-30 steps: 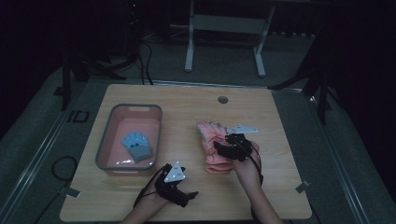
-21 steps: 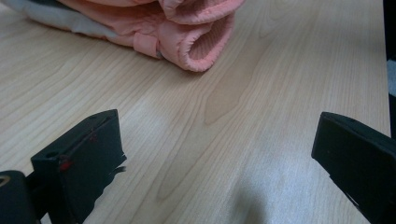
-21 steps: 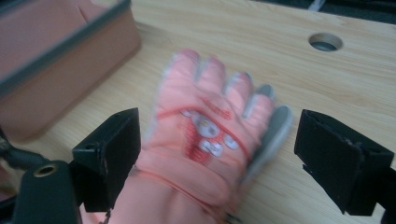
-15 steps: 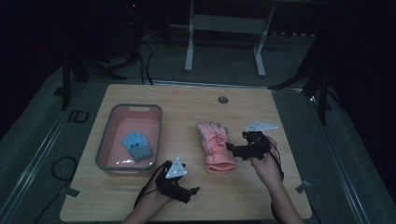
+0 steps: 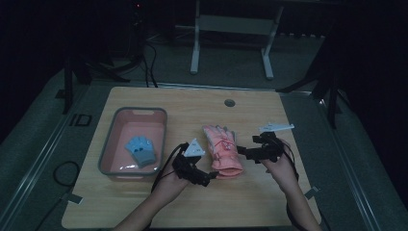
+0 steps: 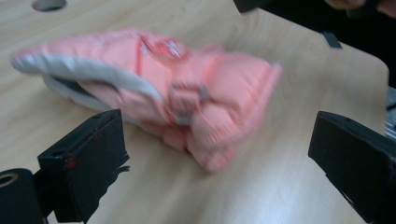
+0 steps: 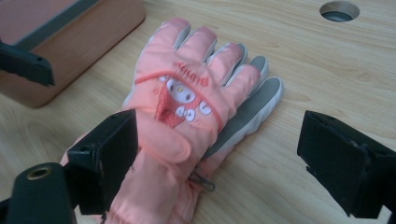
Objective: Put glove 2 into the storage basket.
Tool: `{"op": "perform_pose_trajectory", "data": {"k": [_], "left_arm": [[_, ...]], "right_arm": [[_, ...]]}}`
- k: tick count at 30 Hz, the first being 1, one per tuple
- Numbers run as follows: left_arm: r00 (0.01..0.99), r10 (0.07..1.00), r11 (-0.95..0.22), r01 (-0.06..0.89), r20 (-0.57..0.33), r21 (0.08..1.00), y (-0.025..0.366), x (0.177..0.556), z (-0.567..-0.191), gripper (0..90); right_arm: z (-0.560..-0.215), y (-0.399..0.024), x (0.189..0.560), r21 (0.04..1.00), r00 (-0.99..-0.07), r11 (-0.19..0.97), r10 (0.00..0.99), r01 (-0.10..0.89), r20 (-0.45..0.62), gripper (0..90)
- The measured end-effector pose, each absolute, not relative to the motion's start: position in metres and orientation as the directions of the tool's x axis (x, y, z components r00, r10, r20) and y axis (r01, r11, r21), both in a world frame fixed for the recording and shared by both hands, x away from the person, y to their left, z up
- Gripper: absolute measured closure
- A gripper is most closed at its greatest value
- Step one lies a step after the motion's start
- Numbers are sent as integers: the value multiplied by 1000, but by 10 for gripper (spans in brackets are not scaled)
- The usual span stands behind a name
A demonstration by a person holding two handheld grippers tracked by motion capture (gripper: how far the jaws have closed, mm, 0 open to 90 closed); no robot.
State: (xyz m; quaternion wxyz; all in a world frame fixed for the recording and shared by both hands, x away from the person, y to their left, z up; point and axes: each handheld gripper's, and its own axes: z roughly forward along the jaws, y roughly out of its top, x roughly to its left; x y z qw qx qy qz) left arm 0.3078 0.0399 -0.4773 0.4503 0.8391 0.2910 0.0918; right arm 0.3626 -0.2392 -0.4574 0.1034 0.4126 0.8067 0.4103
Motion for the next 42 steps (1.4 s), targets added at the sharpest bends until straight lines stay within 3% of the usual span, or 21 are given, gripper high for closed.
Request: {"op": "perform_pose_trajectory", "data": {"k": [3,7,10,11,13,16,24,33,36,40,42], "left_arm": [[800,595,-434,405,-82,805,33,322,-472,43],[778,619,-417,445,-111,792,26,342,-467,64],[758,638,-392,470,-134,791,22,353,-466,92],[756,641,-396,473,-132,787,21,355,-467,129],[747,657,-424,481,-105,768,17,360,-469,130],[724,679,-427,521,-118,739,13,369,-474,146],[642,734,-370,652,-223,662,10,379,-496,146],[581,685,-285,769,-440,572,13,395,-538,149],[578,633,-257,784,-515,565,16,399,-544,315],[577,620,-241,785,-532,571,17,400,-545,505],[581,618,-242,782,-530,575,17,399,-543,586]], "right_arm": [[-458,-239,368,759,-631,301,755,577,179,123],[-463,-233,376,753,-639,323,752,574,164,159],[-465,-231,382,758,-631,322,761,568,150,242],[-468,-228,388,747,-635,338,759,573,144,350],[-470,-224,391,733,-638,350,756,584,147,453],[-473,-218,394,724,-641,351,751,594,162,483],[-492,-214,397,693,-608,293,750,658,260,407],[-529,-216,409,543,-497,236,769,806,402,352],[-533,-219,412,519,-489,228,749,824,447,408],[-531,-215,407,542,-509,241,749,805,424,628],[-528,-211,403,562,-520,252,761,788,388,690]]}}
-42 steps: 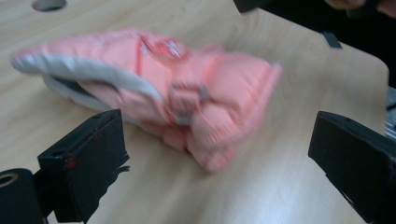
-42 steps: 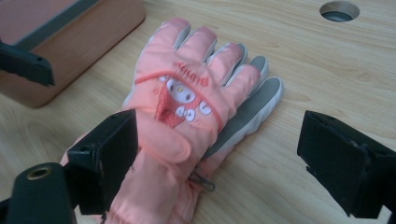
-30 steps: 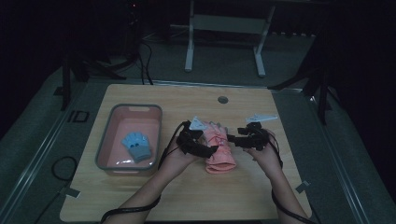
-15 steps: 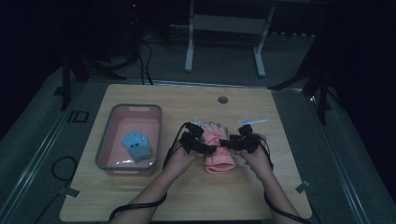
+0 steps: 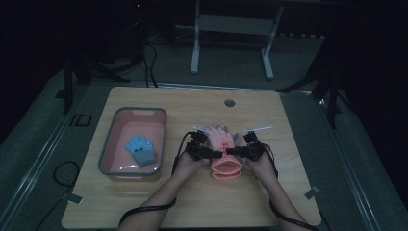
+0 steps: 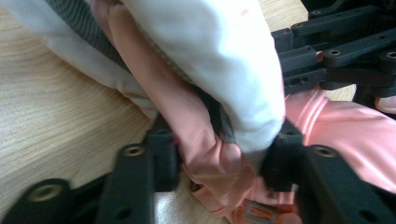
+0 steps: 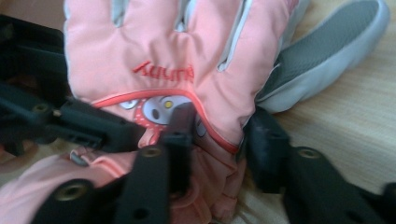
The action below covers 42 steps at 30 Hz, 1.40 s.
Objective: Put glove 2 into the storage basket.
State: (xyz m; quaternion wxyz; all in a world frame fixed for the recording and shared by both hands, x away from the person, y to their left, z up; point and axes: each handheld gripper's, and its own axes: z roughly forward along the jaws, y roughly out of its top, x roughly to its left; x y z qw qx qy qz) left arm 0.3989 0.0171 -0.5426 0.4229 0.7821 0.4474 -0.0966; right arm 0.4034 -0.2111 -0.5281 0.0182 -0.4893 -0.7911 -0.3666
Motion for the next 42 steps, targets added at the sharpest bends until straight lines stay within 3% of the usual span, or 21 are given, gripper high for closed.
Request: {"op": "perform_pose_trajectory", "data": {"k": [5,18,42], "left_arm": [[601,621,-271,767,-504,581,15,397,-533,671],[644,624,-281,714,-443,641,38,387,-465,681],[606,701,-267,712,-376,650,146,368,-403,682]], "right_arm": [[-525,-212,399,581,-518,232,760,780,393,744],[-463,-197,388,672,-568,214,737,709,365,755],[-409,-88,392,712,-677,289,650,640,344,755]]}}
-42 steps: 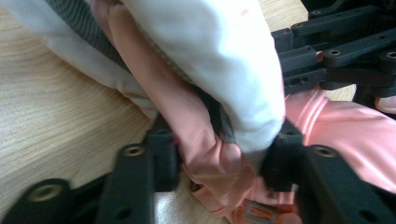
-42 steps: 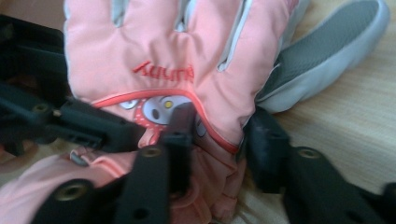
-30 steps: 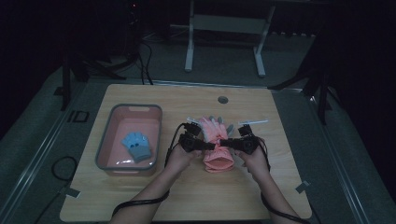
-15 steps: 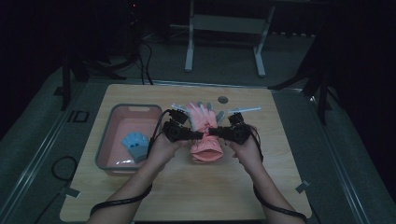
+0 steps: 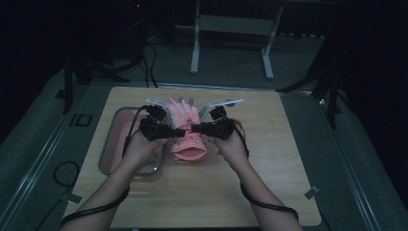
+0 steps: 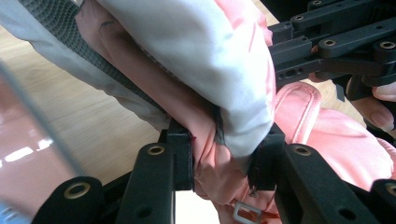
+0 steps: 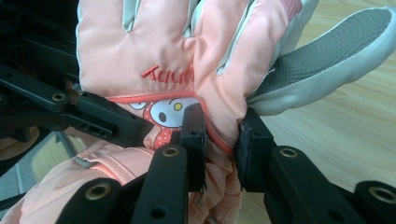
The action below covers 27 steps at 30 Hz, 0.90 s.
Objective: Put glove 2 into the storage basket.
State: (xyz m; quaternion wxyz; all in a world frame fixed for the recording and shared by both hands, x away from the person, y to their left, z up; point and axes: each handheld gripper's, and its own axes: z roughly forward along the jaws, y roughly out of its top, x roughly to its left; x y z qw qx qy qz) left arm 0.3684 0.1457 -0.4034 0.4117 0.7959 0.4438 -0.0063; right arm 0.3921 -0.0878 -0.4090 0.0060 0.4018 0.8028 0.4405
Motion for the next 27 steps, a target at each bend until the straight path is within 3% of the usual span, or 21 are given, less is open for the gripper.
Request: {"op": "perform_pose_trajectory", "data": {"k": [15,27], "left_arm": [[551,768,-253,729,-326,637,232,354,-388,681],[520,781,-233,756,-346,611,283,358,-411,681]], "right_arm": [[-403,4,394,725,-720,307,591,617,362,754],[-424,61,401,709,-732,331,567,623,378,754]]}}
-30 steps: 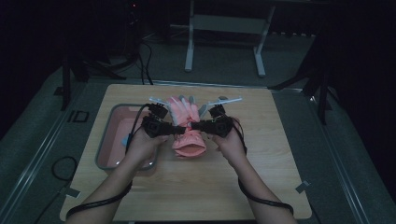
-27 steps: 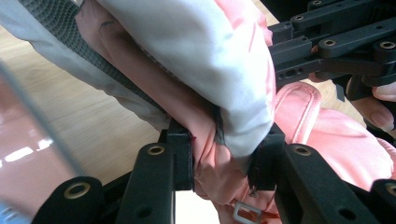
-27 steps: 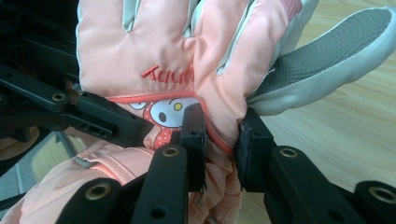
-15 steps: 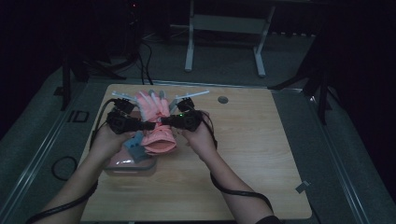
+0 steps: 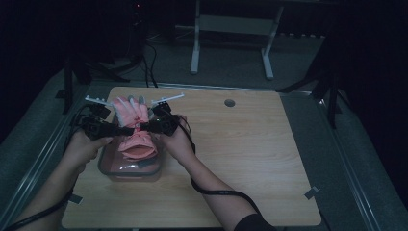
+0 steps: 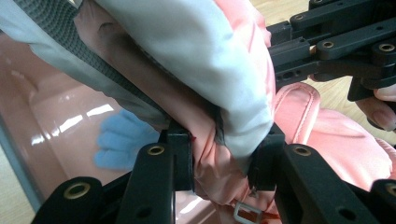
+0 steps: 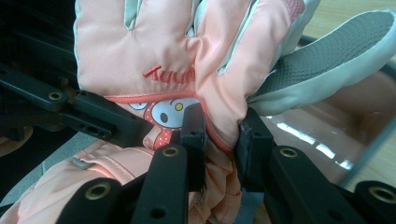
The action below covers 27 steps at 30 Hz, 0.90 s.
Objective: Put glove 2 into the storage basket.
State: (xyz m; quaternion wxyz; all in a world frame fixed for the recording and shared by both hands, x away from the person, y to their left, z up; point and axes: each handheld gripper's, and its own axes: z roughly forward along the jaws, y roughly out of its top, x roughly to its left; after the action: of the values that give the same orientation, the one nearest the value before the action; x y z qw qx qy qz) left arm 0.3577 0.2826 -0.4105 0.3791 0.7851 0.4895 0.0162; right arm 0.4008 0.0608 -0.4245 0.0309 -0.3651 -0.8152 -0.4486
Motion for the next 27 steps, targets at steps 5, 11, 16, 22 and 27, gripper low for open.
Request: {"op": "perform_pose_trajectory", "data": {"k": [5,11,16,22,27], "left_arm": [[505,778,-224,778,-373,587,290,363,-430,681],[484,785,-233,809,-386,540,290,366,-451,680],[476,784,-235,822,-399,519,288,365,-465,678],[468,789,-238,830,-397,504,283,366,-476,673],[468,799,-261,835,-377,484,278,368,-479,669]], "right_arm": [[-442,70,404,692,-723,341,577,637,381,754],[-463,75,406,648,-704,365,594,668,391,753],[-475,76,404,620,-701,395,601,678,384,752],[-482,77,403,583,-696,436,627,686,351,740],[-486,77,405,550,-693,464,636,695,339,731]]}}
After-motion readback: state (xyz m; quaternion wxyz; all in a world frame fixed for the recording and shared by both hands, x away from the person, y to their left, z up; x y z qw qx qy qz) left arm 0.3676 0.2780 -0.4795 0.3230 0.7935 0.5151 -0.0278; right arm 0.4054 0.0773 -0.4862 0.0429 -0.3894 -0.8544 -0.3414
